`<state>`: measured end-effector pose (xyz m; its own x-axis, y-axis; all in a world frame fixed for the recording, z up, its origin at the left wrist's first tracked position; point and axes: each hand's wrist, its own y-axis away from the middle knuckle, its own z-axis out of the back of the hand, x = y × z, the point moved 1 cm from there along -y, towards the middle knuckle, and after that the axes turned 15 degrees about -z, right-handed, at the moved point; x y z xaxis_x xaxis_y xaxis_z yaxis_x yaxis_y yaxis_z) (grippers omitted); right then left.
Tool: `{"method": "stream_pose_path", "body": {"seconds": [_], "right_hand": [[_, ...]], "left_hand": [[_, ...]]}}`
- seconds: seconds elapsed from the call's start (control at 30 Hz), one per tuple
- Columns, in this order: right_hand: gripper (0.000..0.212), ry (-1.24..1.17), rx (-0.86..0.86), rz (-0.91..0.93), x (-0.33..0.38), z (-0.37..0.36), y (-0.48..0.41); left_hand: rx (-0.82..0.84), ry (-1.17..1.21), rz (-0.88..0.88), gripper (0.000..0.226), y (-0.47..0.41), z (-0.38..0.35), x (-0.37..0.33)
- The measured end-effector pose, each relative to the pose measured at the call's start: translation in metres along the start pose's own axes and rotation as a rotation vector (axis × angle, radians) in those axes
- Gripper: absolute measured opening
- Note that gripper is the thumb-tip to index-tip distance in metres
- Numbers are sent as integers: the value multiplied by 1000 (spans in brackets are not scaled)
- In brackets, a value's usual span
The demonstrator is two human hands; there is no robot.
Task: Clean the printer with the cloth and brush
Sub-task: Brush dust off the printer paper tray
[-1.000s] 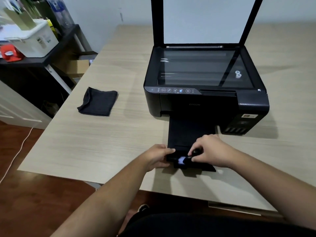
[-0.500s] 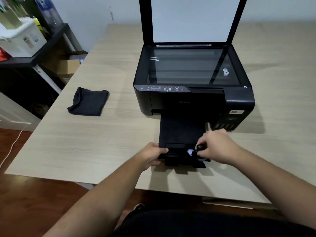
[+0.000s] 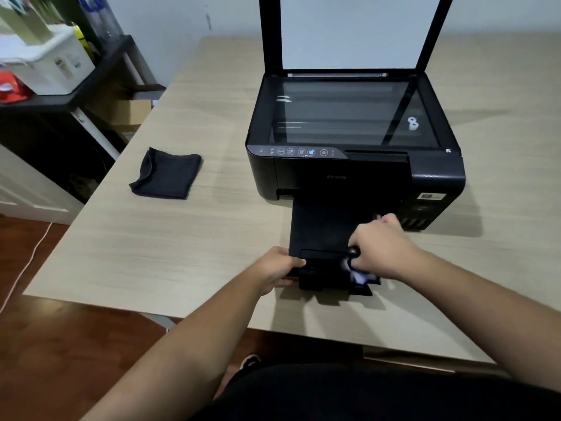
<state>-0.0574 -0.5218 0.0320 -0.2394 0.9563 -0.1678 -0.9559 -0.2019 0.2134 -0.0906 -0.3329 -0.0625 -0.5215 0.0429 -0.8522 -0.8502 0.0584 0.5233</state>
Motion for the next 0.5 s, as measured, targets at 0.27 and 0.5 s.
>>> {"method": "stream_pose_path", "body": {"seconds": [0.27, 0.5], "right_hand": [[9, 21, -77, 15, -18, 6, -6], [13, -94, -58, -3, -16, 5, -13]], "left_hand": [[3, 11, 1, 15, 3, -1, -5], [6, 18, 12, 19, 1, 0, -4]]}}
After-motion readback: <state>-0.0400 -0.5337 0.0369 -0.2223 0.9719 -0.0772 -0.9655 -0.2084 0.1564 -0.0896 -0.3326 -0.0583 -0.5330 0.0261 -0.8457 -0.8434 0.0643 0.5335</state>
